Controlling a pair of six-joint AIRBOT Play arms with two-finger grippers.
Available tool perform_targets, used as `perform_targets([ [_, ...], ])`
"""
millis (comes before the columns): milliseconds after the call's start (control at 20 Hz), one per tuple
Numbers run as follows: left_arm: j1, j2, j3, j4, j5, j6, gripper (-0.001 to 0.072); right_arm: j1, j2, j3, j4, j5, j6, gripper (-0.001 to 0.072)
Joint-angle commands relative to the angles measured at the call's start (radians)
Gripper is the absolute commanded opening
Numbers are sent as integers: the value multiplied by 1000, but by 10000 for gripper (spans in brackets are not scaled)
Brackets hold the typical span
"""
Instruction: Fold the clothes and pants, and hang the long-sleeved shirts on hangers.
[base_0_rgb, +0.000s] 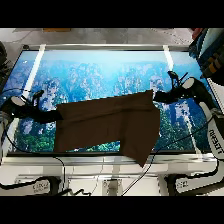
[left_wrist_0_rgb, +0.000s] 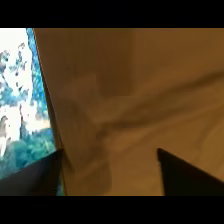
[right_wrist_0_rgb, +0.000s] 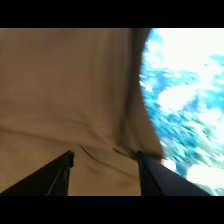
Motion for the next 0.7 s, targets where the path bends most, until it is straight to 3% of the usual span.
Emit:
perform_targets([
  [0, 36, 65, 44, 15, -124, -8, 505, -87, 47, 29, -71, 174, 5, 431],
  [50, 58, 109, 43, 27, -125, -8, 501, -136, 69, 28, -78, 243, -5, 431],
  [150, 108, 203, 38, 41, -124, -8, 420, -235, 108, 14, -78, 369, -25, 418],
  [200, 139, 257, 25, 41, -120, -8, 407, -286, 135, -19, -75, 401, -25, 362],
  [300, 202, 356, -23, 40, -112, -8, 408, -367, 206, -131, -41, 402, -34, 363],
  [550, 257, 485, -203, 37, -22, -7, 420, -431, 382, -587, 196, 325, -177, 372],
  [650, 257, 484, -246, 36, 6, -8, 420, -432, 399, -740, 306, 280, -183, 462],
])
